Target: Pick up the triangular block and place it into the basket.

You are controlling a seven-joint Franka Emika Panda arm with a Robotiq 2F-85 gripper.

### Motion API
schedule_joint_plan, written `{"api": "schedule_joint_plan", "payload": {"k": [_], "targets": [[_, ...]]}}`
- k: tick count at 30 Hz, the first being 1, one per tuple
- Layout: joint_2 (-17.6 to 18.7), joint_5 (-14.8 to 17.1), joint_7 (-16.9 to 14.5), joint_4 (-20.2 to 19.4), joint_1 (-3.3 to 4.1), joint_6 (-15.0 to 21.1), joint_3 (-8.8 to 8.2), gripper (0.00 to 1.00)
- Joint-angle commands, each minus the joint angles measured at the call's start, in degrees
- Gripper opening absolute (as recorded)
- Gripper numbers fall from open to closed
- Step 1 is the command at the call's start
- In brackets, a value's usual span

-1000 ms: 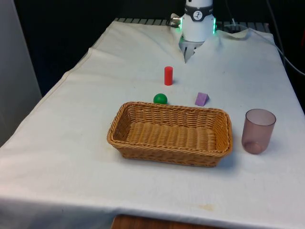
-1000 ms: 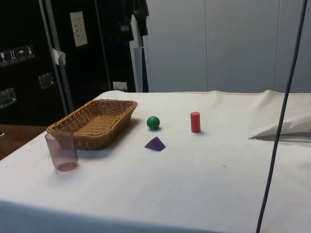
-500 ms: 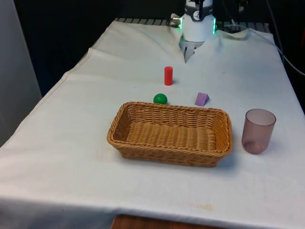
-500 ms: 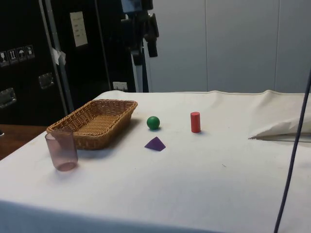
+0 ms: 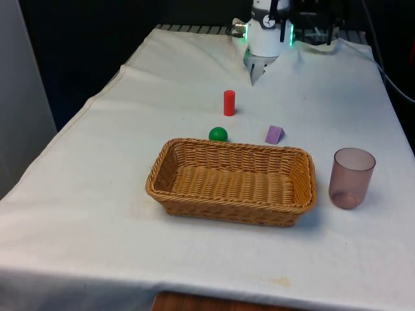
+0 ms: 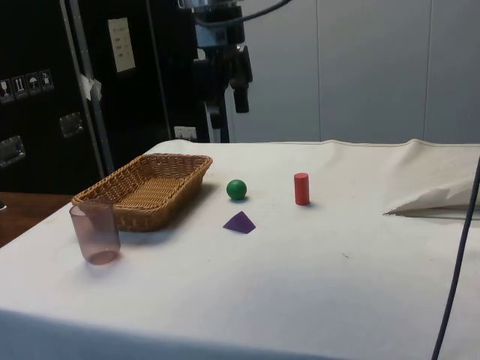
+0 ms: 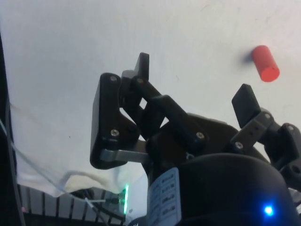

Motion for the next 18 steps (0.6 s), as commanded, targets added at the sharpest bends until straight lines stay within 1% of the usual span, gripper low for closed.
{"api": "schedule_joint_plan", "payload": {"k": [1, 2, 4, 5, 6, 8, 9, 13, 14, 15, 18], "targets": [[0.0, -0.7, 1.1, -0.6, 0.06, 1.3, 0.17, 1.00], [0.2, -0.9, 1.7, -1.2, 0.06, 2.6, 0.52, 1.00], [0.3, -1.1, 2.3, -1.8, 0.06, 3.7, 0.86, 1.00], [0.3, -0.5, 1.5, -1.7, 0.00, 3.2, 0.80, 1.00], [0.5, -1.3, 2.5, -2.1, 0.00, 4.4, 0.97, 1.00], [0.7, -1.6, 3.0, -2.5, 0.00, 5.4, 1.20, 1.00], [1.0, -1.9, 3.4, -2.9, -0.06, 6.5, 1.32, 1.00], [1.7, -2.9, 3.8, -3.7, -0.23, 8.8, 1.15, 1.00], [1.5, -2.0, 3.3, -3.3, 0.00, 7.6, 1.26, 1.00], [1.9, -3.0, 3.6, -4.0, -0.34, 9.4, 0.97, 1.00], [2.4, -3.4, 3.3, -4.8, -0.46, 11.2, 0.34, 1.00]]}}
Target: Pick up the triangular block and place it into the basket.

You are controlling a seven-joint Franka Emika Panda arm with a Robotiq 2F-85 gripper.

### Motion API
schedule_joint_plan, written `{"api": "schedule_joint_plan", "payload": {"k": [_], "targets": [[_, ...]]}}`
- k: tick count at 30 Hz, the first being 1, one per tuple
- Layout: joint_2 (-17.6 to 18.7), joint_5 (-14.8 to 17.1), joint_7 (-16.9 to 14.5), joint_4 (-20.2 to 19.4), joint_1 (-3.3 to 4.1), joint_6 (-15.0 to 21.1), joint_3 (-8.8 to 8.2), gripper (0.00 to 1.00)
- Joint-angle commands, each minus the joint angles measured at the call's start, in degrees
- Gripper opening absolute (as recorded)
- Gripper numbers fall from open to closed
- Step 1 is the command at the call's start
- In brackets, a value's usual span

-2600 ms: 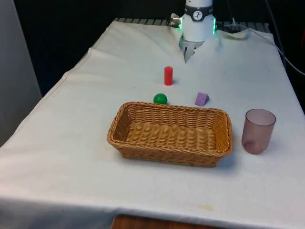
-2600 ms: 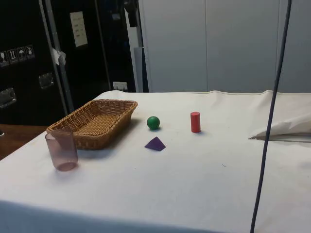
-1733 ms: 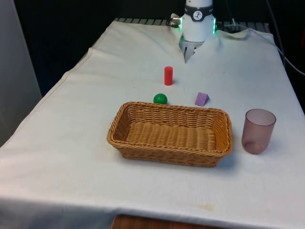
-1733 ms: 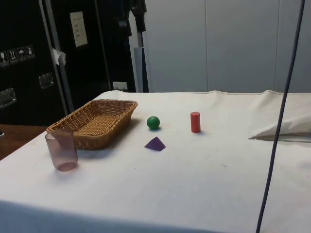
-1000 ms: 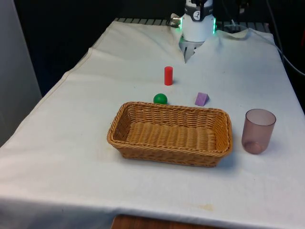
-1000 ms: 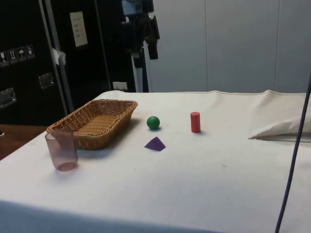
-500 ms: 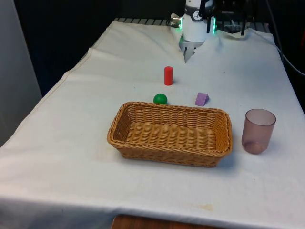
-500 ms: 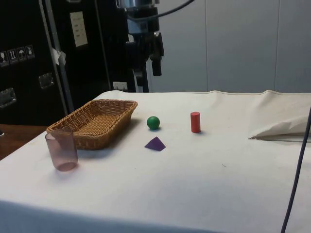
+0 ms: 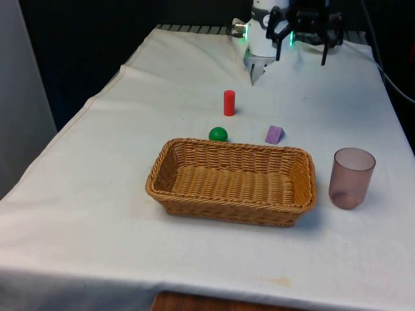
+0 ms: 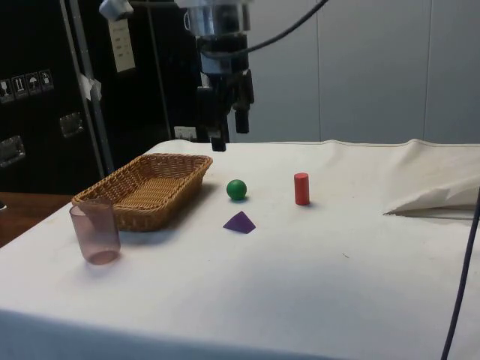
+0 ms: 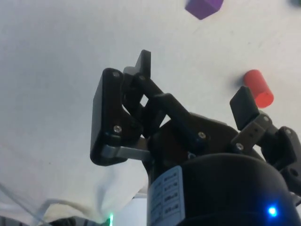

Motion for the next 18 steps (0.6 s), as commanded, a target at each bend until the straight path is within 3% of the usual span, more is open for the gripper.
{"api": "schedule_joint_plan", "payload": {"k": [1, 5, 6, 7, 14, 15, 18], "targets": [[0.1, -0.5, -0.1, -0.7, -0.23, 1.7, -0.34, 1.00], [0.8, -0.6, -1.0, -1.9, -0.34, 4.1, -1.38, 1.00], [0.7, -0.1, -1.1, -1.7, -0.11, 3.0, -1.26, 1.00], [1.2, -0.6, -1.5, -2.6, -0.40, 5.4, -1.83, 1.00], [2.8, -0.4, -2.9, -4.5, -0.52, 9.7, -3.32, 1.00], [2.7, -0.1, -3.0, -4.3, -0.34, 8.8, -3.32, 1.00], [4.2, -0.2, -3.4, -5.5, -0.46, 12.5, -3.84, 1.00]]}}
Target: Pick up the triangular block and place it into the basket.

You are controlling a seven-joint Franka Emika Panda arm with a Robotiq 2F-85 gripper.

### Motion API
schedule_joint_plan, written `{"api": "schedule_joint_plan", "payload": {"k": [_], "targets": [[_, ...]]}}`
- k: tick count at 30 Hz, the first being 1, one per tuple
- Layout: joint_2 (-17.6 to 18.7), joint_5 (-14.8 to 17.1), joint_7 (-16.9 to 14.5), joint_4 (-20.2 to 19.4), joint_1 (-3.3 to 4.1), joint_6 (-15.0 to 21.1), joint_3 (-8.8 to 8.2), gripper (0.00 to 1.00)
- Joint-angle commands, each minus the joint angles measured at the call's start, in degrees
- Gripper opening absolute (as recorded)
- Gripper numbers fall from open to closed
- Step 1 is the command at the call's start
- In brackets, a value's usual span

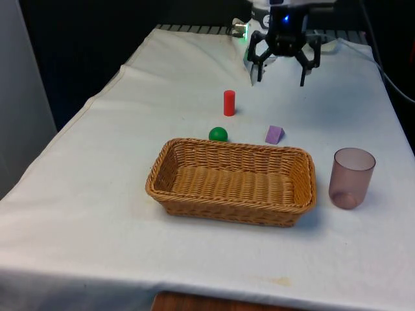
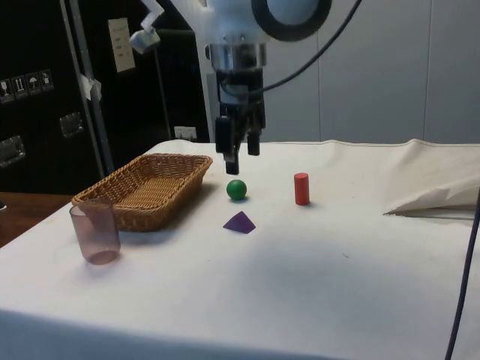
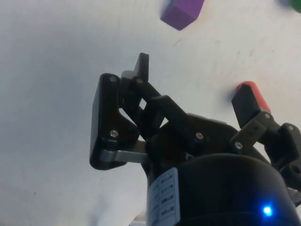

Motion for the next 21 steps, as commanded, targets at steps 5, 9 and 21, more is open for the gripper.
{"api": "schedule_joint_plan", "payload": {"k": [5, 9, 21], "targets": [[3.0, 0.0, 0.1, -0.9, 0.06, 4.9, -0.11, 1.00], [4.9, 0.1, 0.3, -0.4, 0.17, 6.6, 0.11, 1.00], [13.6, 0.3, 0.9, 2.8, 0.06, 12.9, 0.63, 1.00]]}}
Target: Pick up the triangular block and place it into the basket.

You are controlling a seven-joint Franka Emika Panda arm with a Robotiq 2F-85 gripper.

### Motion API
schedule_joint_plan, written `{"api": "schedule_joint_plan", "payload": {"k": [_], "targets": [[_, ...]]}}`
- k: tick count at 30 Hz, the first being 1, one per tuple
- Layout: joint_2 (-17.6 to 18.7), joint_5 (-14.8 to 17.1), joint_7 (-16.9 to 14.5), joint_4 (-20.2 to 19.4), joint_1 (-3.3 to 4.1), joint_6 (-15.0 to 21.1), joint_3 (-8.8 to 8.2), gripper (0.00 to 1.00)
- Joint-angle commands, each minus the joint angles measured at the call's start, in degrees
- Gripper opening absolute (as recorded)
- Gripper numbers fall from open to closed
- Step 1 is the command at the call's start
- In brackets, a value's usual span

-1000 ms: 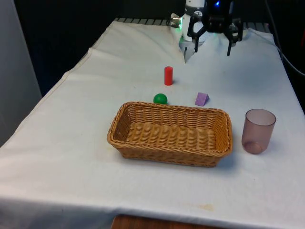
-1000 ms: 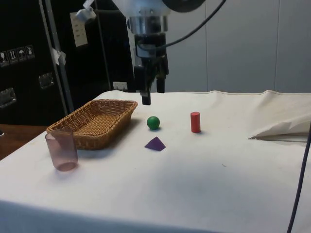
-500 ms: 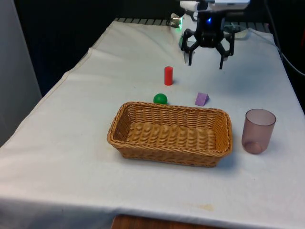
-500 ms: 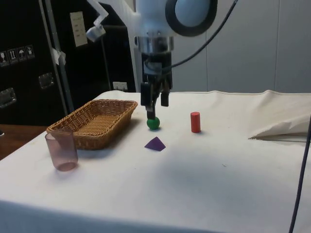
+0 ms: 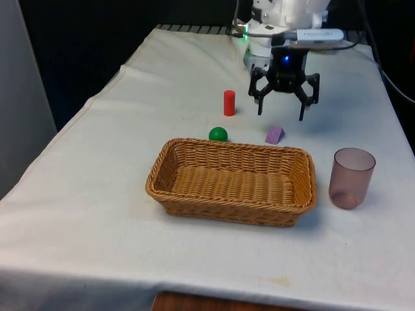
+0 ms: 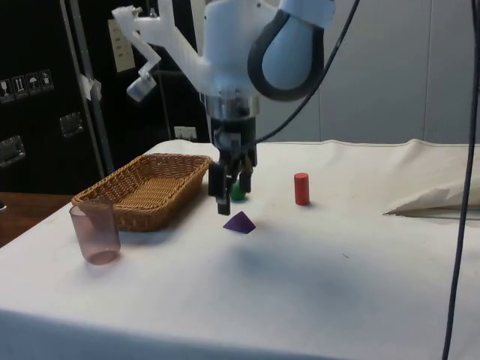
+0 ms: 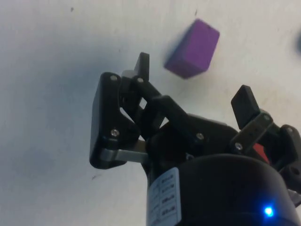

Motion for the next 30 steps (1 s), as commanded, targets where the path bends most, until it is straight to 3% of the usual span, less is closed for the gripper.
{"api": "schedule_joint_plan", "payload": {"k": [1, 3, 4, 10, 11, 12, 16, 19, 20, 21, 27, 30], "targets": [[0.9, 0.3, -0.2, -0.1, -0.29, 1.4, 0.11, 1.00], [1.2, 0.1, 0.1, 0.2, -0.06, 1.1, -0.17, 1.00], [1.7, 0.5, -0.3, -0.1, -0.46, 2.5, 0.00, 1.00], [4.4, 0.6, -0.4, 0.0, -0.80, 5.5, -0.34, 1.00], [4.4, 0.1, 0.0, 0.2, -0.34, 4.9, -0.92, 1.00], [4.5, 0.6, -0.5, 0.0, -0.86, 5.7, -0.34, 1.00], [4.4, 0.7, -0.6, -0.1, -1.09, 6.1, -0.46, 0.99], [4.4, 0.7, -0.7, -0.1, -1.15, 6.2, -0.52, 0.86], [4.6, 0.1, -0.1, 0.2, -0.46, 5.7, -1.38, 0.75], [4.3, 0.8, -0.7, -0.2, -1.15, 6.2, -0.52, 0.75], [4.2, 0.8, -0.7, -0.2, -1.15, 6.2, -0.57, 0.42], [4.2, 0.8, -0.7, -0.2, -1.20, 6.2, -0.57, 0.33]]}}
